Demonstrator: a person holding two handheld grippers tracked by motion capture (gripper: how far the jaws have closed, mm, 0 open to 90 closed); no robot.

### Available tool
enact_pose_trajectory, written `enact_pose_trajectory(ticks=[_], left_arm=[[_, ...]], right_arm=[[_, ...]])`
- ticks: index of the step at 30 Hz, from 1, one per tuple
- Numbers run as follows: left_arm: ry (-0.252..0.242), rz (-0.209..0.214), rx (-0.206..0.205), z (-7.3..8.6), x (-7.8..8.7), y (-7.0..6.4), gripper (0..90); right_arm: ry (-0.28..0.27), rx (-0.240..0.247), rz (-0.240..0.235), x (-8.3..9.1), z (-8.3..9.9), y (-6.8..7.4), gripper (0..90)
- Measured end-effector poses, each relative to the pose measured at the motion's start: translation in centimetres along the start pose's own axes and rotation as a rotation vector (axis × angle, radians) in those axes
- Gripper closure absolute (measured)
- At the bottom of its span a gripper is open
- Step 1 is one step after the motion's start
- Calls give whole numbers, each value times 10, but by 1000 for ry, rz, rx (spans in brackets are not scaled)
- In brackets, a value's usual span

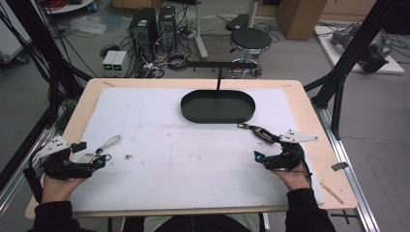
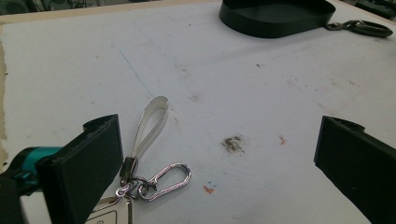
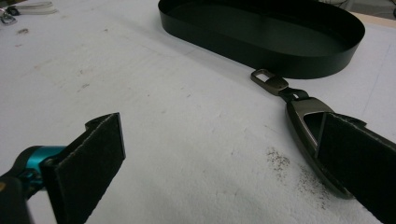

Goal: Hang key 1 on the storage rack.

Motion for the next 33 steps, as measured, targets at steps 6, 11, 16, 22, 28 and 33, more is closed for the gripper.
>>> enact_pose_trajectory(ticks=[6, 11, 16, 22, 28, 33], left_arm=[[6, -3, 4, 0, -1, 1, 17], [18, -2, 8, 1, -2, 1, 17], [-4, -22, 7, 0, 0, 2, 17], [8, -19, 2, 0, -2, 2, 17], [21, -26, 3, -1, -3, 3, 17], [29, -16, 2, -3, -3, 4, 17]], right_arm=[[-11, -1, 12, 1, 0, -1, 7], [-11, -1, 19, 0, 0, -2, 7], [-8, -1, 21, -1, 1, -2, 7], [-9, -2, 19, -1, 1, -2, 6], [-5, -9, 20, -1, 1, -2, 7], [-6, 6, 22, -2, 0, 0, 7]])
Point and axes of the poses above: each handheld gripper's, and its own axes: x roughly backward along the jaws, z roughly out of its underside, y roughly to its left, the point moved 8 cm from there along -x, roughly forward along the jaws, and after that the axes turned 12 degrees about y, right-handed, at the moved point
